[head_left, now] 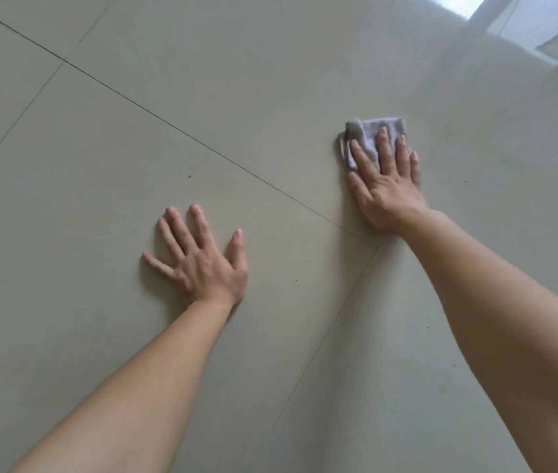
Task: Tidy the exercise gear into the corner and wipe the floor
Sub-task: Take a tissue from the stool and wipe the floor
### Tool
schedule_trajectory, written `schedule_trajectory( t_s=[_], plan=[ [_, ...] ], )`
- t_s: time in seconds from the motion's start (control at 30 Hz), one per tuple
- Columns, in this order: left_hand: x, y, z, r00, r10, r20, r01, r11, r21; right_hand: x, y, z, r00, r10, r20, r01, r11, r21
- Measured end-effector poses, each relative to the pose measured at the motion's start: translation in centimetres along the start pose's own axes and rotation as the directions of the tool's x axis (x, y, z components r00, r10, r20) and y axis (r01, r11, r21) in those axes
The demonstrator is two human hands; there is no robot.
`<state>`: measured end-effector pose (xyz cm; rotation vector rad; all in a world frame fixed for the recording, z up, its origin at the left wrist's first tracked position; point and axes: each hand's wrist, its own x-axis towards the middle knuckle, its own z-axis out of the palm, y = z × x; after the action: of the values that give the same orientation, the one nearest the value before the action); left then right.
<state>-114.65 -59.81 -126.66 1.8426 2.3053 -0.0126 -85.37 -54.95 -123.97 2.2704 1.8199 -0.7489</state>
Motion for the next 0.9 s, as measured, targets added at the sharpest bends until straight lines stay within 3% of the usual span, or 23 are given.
schedule_trajectory(
  t_s=[0.13, 0.33, 0.5, 0.73, 0.77, 0.83, 0.9],
  plan=[
    [-0.3, 0.1, -0.3, 0.999, -0.016, 0.04, 0.014, 0.999, 0.035, 3.7, 2.1, -3.0, 0.996, -0.029, 0.081, 0.031, 0.999, -0.029],
    [-0.5, 0.4, -0.8, 0.998, -0.006, 0.069, 0.001, 0.997, 0.082, 6.7, 2.3, -4.8, 0.995, 0.019, 0.096, -0.018, 1.0, -0.006],
    [0.0, 0.7, -1.4, 0.994, -0.025, 0.106, 0.015, 0.995, 0.094, 7.3, 2.2, -5.5, 0.993, -0.023, 0.119, 0.027, 0.999, -0.037],
    [-0.1, 0.4, -1.5, 0.992, -0.027, 0.125, 0.016, 0.996, 0.089, 7.0, 2.6, -4.5, 0.997, -0.045, 0.055, 0.048, 0.998, -0.041],
    [0.0, 0.5, -1.5, 0.991, -0.022, 0.134, 0.009, 0.996, 0.092, 7.0, 2.4, -4.4, 0.995, -0.09, 0.051, 0.093, 0.994, -0.06],
    [0.3, 0.7, -1.3, 0.991, -0.015, 0.133, 0.0, 0.994, 0.111, 6.1, 0.6, -3.7, 0.936, -0.33, 0.122, 0.341, 0.937, -0.077],
    [0.3, 0.7, -1.5, 0.99, -0.031, 0.137, 0.017, 0.994, 0.106, 4.5, -2.4, -1.9, 0.751, -0.633, 0.189, 0.652, 0.755, -0.064]
  ],
)
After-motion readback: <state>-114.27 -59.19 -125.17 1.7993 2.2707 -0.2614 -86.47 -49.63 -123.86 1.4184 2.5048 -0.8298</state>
